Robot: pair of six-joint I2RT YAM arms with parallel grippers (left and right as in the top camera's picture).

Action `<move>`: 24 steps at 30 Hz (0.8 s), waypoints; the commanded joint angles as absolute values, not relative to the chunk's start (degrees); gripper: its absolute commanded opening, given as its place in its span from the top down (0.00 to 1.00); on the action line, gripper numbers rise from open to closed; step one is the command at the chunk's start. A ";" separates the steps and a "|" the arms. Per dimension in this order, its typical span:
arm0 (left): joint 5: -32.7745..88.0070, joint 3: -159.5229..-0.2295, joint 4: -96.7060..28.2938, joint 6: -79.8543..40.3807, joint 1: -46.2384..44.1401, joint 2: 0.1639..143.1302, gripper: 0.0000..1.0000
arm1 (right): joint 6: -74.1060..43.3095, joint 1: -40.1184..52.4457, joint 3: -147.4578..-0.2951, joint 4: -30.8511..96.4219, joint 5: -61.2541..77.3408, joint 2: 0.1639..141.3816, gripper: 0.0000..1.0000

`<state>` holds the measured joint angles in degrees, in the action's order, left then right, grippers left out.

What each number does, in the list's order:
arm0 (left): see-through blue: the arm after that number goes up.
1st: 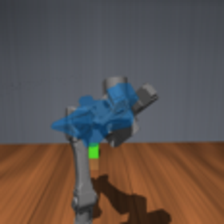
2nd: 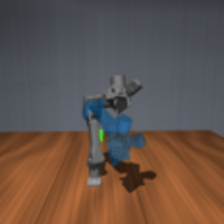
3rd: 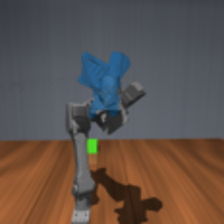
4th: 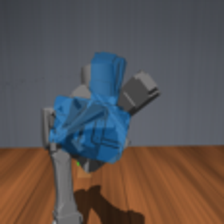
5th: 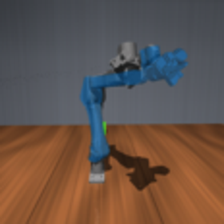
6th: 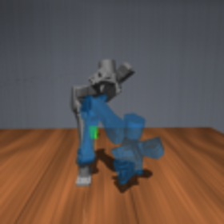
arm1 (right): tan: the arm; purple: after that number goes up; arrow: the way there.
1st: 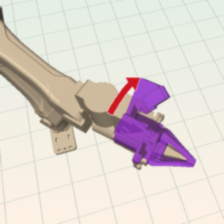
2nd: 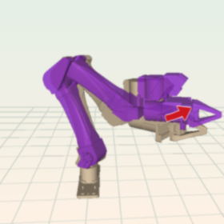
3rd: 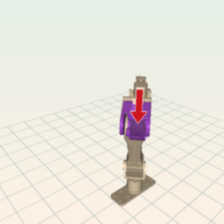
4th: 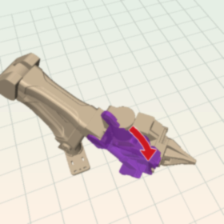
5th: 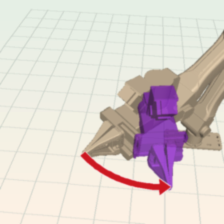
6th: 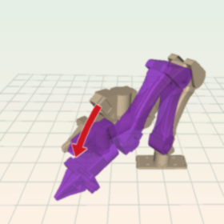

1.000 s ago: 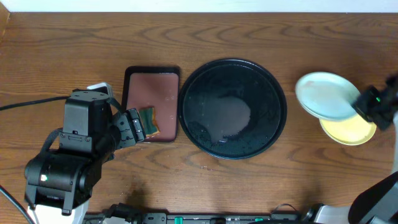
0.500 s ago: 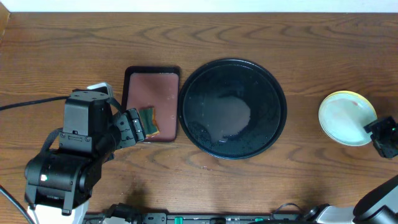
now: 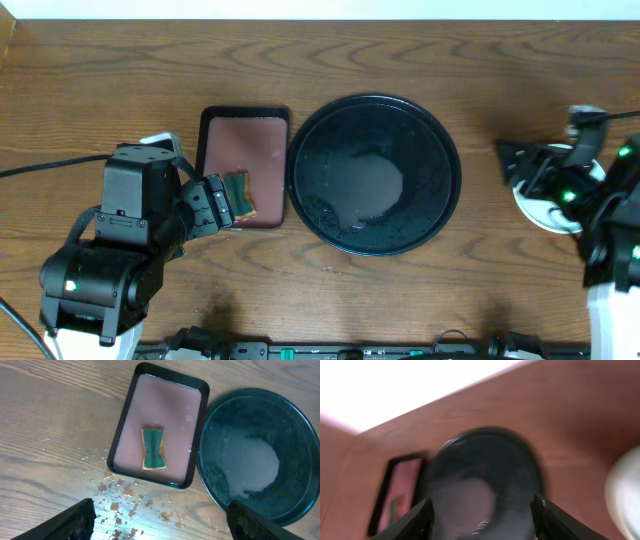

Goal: Clean dirty plates on tray and stack at the side

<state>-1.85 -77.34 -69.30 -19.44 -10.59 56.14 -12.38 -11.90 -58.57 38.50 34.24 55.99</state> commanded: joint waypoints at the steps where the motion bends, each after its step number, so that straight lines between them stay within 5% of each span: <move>1: -1.96 -78.13 -69.63 -19.11 -10.31 56.10 0.15 | -11.07 -3.73 -59.18 37.91 33.87 52.77 0.36; 2: -1.93 -78.13 -69.63 -19.11 -10.31 56.10 0.15 | -11.09 -1.21 -59.18 37.91 33.34 52.16 0.34; 4: -1.93 -78.13 -69.63 -19.11 -10.31 56.10 0.15 | -11.07 3.01 -59.18 37.91 32.62 51.59 0.01; 11: -1.93 -78.13 -69.63 -19.11 -10.31 56.10 0.15 | -11.00 9.74 -59.18 42.22 32.56 51.75 0.01; 24: -1.96 -78.13 -69.63 -19.11 -10.31 56.10 0.15 | 4.38 7.60 -59.11 43.11 16.01 43.55 0.01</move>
